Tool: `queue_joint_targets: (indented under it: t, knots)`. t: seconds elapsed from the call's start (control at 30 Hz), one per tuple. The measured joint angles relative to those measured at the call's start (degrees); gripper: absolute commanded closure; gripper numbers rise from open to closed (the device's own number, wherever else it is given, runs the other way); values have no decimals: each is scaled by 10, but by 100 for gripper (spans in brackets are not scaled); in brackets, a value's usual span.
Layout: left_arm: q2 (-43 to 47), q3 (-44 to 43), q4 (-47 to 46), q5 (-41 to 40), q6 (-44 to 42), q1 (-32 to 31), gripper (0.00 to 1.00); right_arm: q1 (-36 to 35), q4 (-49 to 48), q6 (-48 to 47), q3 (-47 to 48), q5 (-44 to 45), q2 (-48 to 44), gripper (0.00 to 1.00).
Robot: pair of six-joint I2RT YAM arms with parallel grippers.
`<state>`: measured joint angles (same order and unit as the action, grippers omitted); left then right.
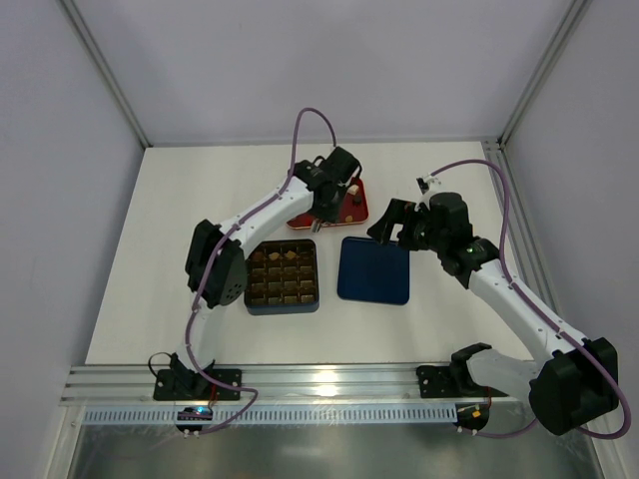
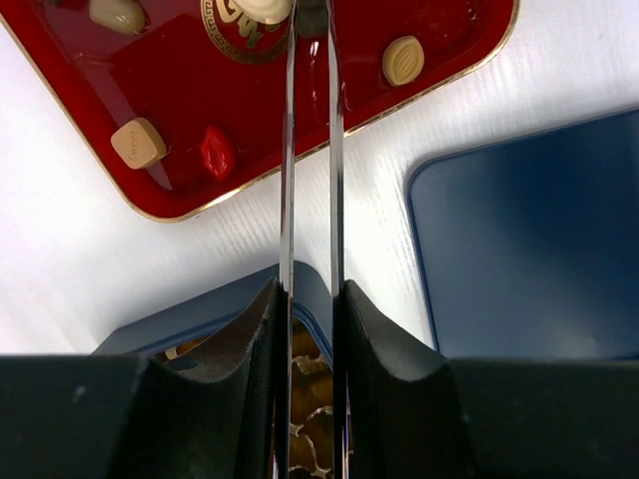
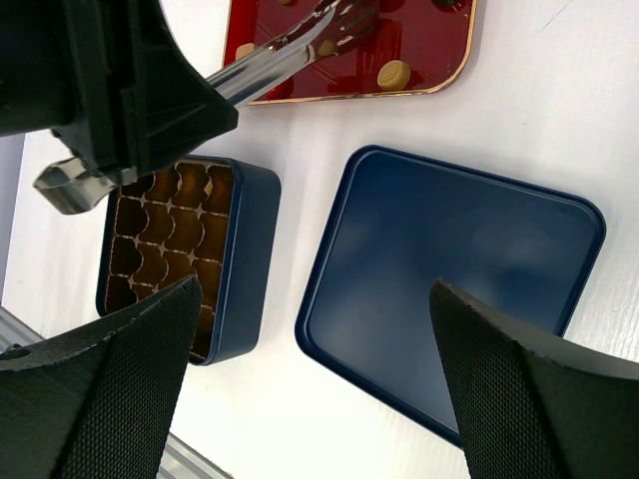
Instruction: Pack the chocolate
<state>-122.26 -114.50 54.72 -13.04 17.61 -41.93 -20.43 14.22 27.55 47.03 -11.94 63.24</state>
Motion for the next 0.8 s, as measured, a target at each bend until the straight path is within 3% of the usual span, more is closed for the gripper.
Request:
queue_joint_targets:
  t: [0.47, 0.8]
  knots:
    - [124, 35, 2, 9, 19, 0, 84, 0, -8, 0, 0, 0, 9, 5]
    - [240, 156, 18, 23, 47, 0, 84, 0, -25, 3, -1, -2, 32, 5]
